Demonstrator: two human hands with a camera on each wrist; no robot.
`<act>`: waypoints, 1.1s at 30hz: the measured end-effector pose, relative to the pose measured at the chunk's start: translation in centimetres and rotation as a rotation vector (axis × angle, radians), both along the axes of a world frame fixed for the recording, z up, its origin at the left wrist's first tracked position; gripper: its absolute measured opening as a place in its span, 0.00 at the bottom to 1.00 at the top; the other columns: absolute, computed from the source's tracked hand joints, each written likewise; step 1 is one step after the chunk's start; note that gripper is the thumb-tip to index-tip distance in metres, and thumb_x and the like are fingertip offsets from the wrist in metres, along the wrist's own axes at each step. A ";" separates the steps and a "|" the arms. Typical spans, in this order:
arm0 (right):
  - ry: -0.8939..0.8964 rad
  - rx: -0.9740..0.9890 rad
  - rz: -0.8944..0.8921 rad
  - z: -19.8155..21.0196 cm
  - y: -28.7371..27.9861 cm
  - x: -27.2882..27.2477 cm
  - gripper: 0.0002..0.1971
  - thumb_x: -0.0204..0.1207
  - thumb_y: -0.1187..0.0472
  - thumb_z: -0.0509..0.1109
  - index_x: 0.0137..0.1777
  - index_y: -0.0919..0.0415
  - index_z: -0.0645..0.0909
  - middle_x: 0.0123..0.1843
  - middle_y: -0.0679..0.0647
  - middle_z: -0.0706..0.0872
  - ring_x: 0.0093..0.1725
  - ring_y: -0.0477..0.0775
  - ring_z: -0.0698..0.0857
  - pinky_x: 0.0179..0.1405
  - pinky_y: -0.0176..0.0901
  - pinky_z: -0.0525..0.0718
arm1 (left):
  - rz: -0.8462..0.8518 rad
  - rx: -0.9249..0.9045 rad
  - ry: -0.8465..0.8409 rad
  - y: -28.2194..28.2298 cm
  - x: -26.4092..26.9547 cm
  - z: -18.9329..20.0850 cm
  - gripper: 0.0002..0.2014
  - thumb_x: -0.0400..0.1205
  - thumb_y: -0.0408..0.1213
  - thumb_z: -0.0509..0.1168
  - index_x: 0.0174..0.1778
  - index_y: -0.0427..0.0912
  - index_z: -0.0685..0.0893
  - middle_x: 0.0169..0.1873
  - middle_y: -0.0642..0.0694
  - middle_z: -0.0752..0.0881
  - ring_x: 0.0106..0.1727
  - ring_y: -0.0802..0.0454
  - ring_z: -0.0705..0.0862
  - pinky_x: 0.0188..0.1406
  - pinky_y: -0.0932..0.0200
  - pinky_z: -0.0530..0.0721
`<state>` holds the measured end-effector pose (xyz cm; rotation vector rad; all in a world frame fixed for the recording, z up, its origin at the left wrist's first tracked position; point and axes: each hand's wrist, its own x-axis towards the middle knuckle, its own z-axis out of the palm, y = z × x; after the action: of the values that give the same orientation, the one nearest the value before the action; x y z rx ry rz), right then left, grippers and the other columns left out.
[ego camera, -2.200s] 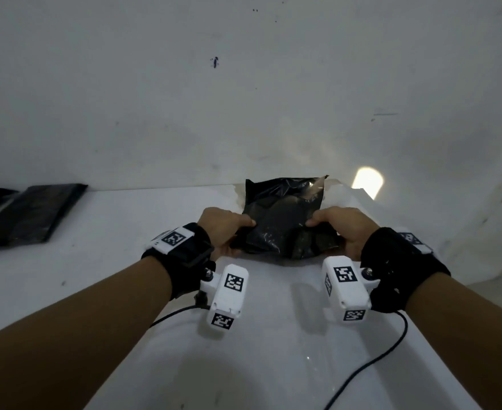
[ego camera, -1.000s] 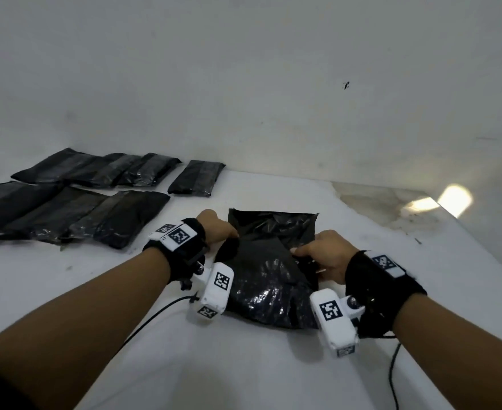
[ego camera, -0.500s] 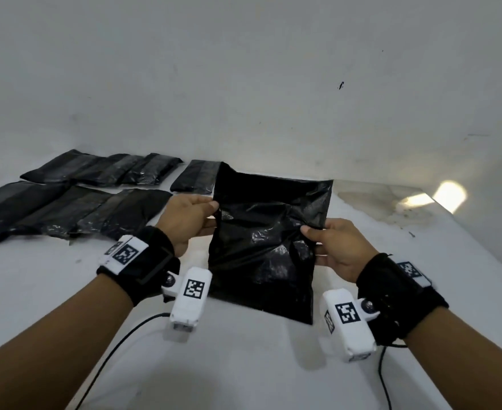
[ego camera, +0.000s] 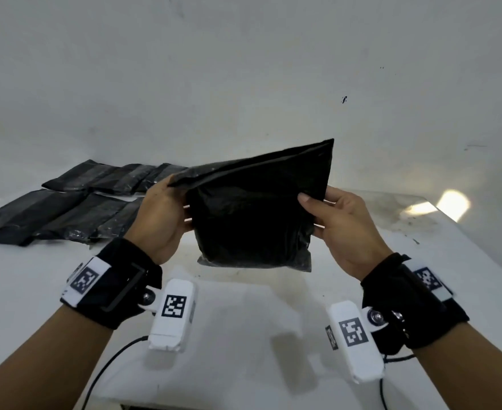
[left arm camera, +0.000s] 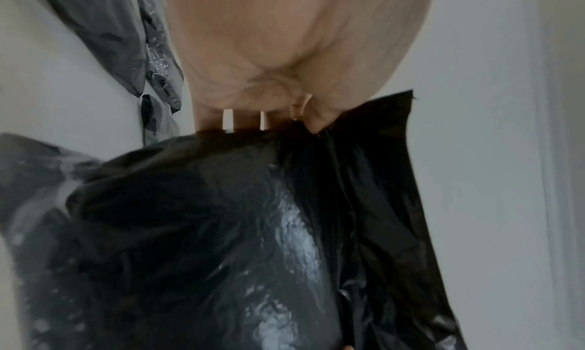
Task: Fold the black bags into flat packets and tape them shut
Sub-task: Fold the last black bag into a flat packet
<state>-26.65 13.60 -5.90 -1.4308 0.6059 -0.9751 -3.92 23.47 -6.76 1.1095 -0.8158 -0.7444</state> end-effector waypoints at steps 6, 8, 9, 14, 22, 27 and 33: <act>-0.072 0.138 -0.013 1.2 1.1 2.1 0.09 0.83 0.62 0.67 0.55 0.61 0.88 0.44 0.54 0.89 0.36 0.52 0.84 0.35 0.45 0.81 | -0.145 -0.087 0.337 0.6 0.3 -1.5 0.18 0.85 0.42 0.58 0.63 0.38 0.86 0.59 0.41 0.89 0.60 0.46 0.88 0.60 0.51 0.86; -0.083 0.190 -0.013 1.6 1.3 2.8 0.08 0.83 0.62 0.68 0.54 0.61 0.89 0.43 0.53 0.89 0.34 0.51 0.84 0.33 0.42 0.83 | -0.242 -0.099 0.366 1.0 0.2 -2.5 0.28 0.77 0.47 0.69 0.72 0.37 0.81 0.69 0.38 0.83 0.69 0.43 0.82 0.69 0.47 0.81; -0.083 0.205 -0.020 1.7 1.4 3.2 0.08 0.83 0.62 0.68 0.53 0.61 0.89 0.42 0.53 0.90 0.33 0.50 0.85 0.32 0.41 0.83 | -0.302 -0.102 0.362 1.1 0.2 -3.0 0.33 0.72 0.47 0.76 0.72 0.37 0.81 0.70 0.37 0.82 0.70 0.42 0.81 0.70 0.46 0.80; -0.070 0.265 -0.096 2.2 1.0 4.5 0.05 0.81 0.64 0.70 0.48 0.60 0.88 0.33 0.50 0.88 0.29 0.50 0.84 0.28 0.40 0.83 | -0.371 -0.023 0.232 1.8 -0.4 -3.9 0.38 0.60 0.36 0.85 0.67 0.31 0.83 0.64 0.33 0.86 0.63 0.40 0.86 0.57 0.52 0.87; -0.031 0.126 -0.037 2.2 -0.3 3.9 0.06 0.82 0.60 0.70 0.53 0.59 0.88 0.44 0.51 0.92 0.38 0.49 0.88 0.37 0.43 0.84 | -0.043 -0.008 0.254 0.8 0.4 -1.6 0.16 0.69 0.29 0.72 0.53 0.29 0.86 0.47 0.35 0.91 0.41 0.46 0.91 0.47 0.53 0.91; 0.057 0.087 0.141 1.2 -0.9 3.7 0.22 0.69 0.55 0.81 0.62 0.60 0.86 0.54 0.52 0.92 0.51 0.49 0.89 0.55 0.48 0.82 | -0.054 -0.045 0.238 0.7 0.6 0.1 0.17 0.70 0.30 0.72 0.54 0.31 0.86 0.46 0.37 0.92 0.41 0.46 0.92 0.46 0.51 0.91; 0.079 0.155 0.270 0.2 -1.5 3.8 0.18 0.73 0.65 0.75 0.63 0.67 0.85 0.60 0.61 0.90 0.60 0.59 0.89 0.63 0.51 0.86 | -0.088 -0.038 0.206 0.6 0.9 0.8 0.19 0.71 0.29 0.71 0.59 0.30 0.86 0.52 0.35 0.91 0.47 0.45 0.91 0.48 0.52 0.91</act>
<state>-22.82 12.07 -5.70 -1.3762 0.5183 -0.6479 -3.06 24.09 -6.01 0.9498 -0.7037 -0.8978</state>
